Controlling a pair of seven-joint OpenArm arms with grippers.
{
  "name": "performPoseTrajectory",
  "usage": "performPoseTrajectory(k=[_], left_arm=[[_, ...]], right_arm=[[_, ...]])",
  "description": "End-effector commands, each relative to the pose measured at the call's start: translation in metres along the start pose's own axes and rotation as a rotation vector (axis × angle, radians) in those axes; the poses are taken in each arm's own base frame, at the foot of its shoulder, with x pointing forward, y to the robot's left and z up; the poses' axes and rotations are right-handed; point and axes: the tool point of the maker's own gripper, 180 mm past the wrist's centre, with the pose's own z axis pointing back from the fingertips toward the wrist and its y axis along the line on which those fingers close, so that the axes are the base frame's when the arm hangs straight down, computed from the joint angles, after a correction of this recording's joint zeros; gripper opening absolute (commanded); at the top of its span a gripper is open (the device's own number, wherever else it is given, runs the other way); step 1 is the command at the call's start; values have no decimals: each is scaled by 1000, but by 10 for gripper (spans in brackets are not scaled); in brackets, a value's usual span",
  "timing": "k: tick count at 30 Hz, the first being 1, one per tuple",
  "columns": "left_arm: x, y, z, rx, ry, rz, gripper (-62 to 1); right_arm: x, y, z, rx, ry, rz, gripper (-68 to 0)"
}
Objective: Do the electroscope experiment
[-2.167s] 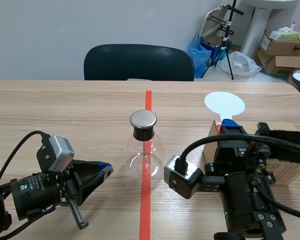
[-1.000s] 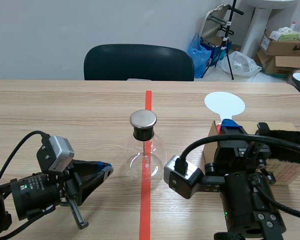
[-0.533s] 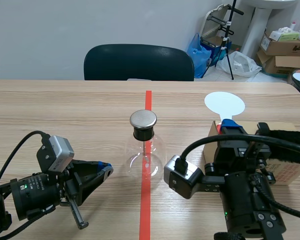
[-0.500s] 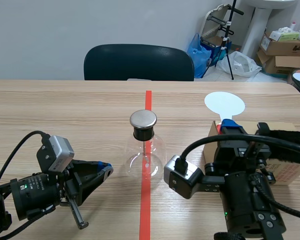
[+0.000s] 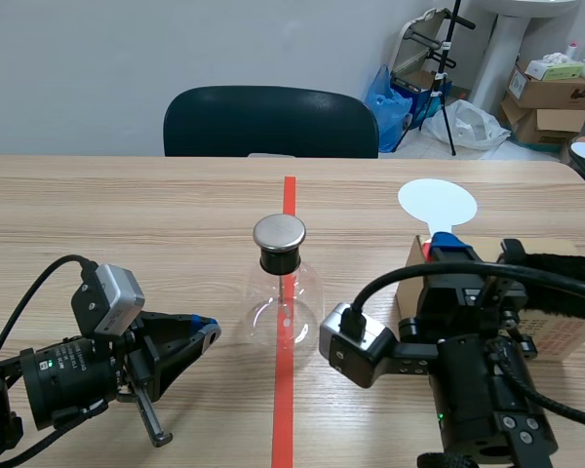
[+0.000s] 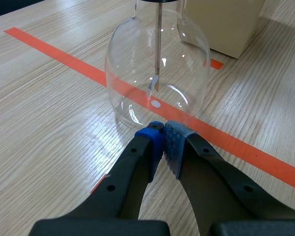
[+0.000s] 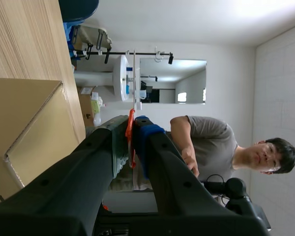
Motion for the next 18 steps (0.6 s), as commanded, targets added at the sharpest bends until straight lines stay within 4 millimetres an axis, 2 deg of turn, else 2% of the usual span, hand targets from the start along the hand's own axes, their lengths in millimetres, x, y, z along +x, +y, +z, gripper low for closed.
performPoseTrajectory(k=[1, 10, 18], left_arm=[[13, 1, -3, -2, -42, -8, -577], [13, 1, -3, -2, -42, -8, -577], [13, 1, -3, -2, -42, -8, -577]], right_arm=[[5, -8, -4, -30, -34, -3, -666], [50, -8, 4, -30, -288, 1, -666], [81, -8, 16, -30, -475, 3, -666]])
